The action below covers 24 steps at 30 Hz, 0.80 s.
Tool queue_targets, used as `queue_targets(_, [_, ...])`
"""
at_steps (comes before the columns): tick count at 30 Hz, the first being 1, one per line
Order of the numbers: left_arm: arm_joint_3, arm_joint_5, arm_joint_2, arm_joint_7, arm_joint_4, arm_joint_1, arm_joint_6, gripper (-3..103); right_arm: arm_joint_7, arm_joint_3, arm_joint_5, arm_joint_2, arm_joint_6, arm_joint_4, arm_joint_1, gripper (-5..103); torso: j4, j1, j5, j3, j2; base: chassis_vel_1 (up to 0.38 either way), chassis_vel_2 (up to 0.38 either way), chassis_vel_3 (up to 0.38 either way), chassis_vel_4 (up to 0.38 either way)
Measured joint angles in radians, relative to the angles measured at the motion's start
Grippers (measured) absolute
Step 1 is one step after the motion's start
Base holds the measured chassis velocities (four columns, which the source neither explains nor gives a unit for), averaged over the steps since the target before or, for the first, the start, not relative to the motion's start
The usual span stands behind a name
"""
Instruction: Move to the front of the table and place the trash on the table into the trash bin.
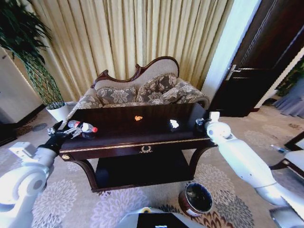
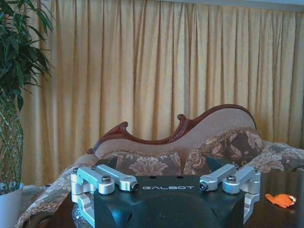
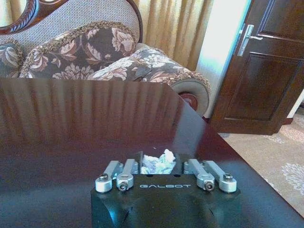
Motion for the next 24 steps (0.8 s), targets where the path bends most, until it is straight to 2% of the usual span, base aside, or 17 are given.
queue_targets(1, [0.0, 0.0, 0.0, 0.0, 0.0, 0.0, 0.0, 100, 0.0, 0.0, 0.0, -0.001, 0.001, 0.002, -0.002, 35, 0.0, 0.0, 0.0, 0.0, 0.0, 0.0, 0.0, 0.0, 0.0])
queue_targets(2, [0.0, 0.0, 0.0, 0.0, 0.0, 0.0, 0.0, 100, 0.0, 0.0, 0.0, -0.001, 0.001, 0.002, -0.002, 35, 0.0, 0.0, 0.0, 0.0, 0.0, 0.0, 0.0, 0.0, 0.0])
queue_targets(4, [0.0, 0.0, 0.0, 0.0, 0.001, -0.003, -0.001, 100, -0.001, 0.002, -0.001, -0.002, 0.004, 0.004, -0.009, 25, 0.0, 0.0, 0.0, 0.0, 0.0, 0.0, 0.0, 0.0, 0.0])
queue_targets(5, [0.0, 0.0, 0.0, 0.0, 0.001, -0.003, -0.001, 100, -0.001, 0.002, -0.001, -0.002, 0.004, 0.004, -0.009, 25, 0.0, 0.0, 0.0, 0.0, 0.0, 0.0, 0.0, 0.0, 0.0])
queue_targets(7, [0.0, 0.0, 0.0, 0.0, 0.002, -0.005, -0.001, 100, -0.003, 0.006, -0.002, -0.004, 0.008, 0.006, -0.016, 14, 0.0, 0.0, 0.0, 0.0, 0.0, 0.0, 0.0, 0.0, 0.0])
queue_targets(8, [0.0, 0.0, 0.0, 0.0, 0.002, -0.005, -0.001, 100, -0.003, 0.006, -0.002, -0.004, 0.008, 0.006, -0.016, 14, 0.0, 0.0, 0.0, 0.0, 0.0, 0.0, 0.0, 0.0, 0.0])
queue_targets(12, [-0.002, 0.0, 0.001, 0.0, 0.003, -0.006, -0.003, 100, -0.009, 0.012, -0.007, -0.009, 0.015, 0.009, -0.027, 2, 0.0, 0.0, 0.0, 0.0, 0.0, 0.0, 0.0, 0.0, 0.0])
queue_targets(19, [-0.006, 0.0, 0.002, 0.0, 0.003, -0.008, -0.005, 100, -0.013, 0.018, -0.008, -0.012, 0.029, 0.016, -0.034, 0, 0.0, 0.0, 0.0001, 0.0, 0.0, 0.0, 0.0, 0.0, 0.0])
queue_targets(24, [-0.012, -0.005, 0.001, 0.0, -0.001, -0.009, -0.005, 100, -0.022, 0.037, -0.003, -0.019, 0.099, 0.058, -0.045, 0, 0.0001, 0.0, 0.0001, 0.0, 0.0, 0.0, 0.0, 0.0, 0.0])
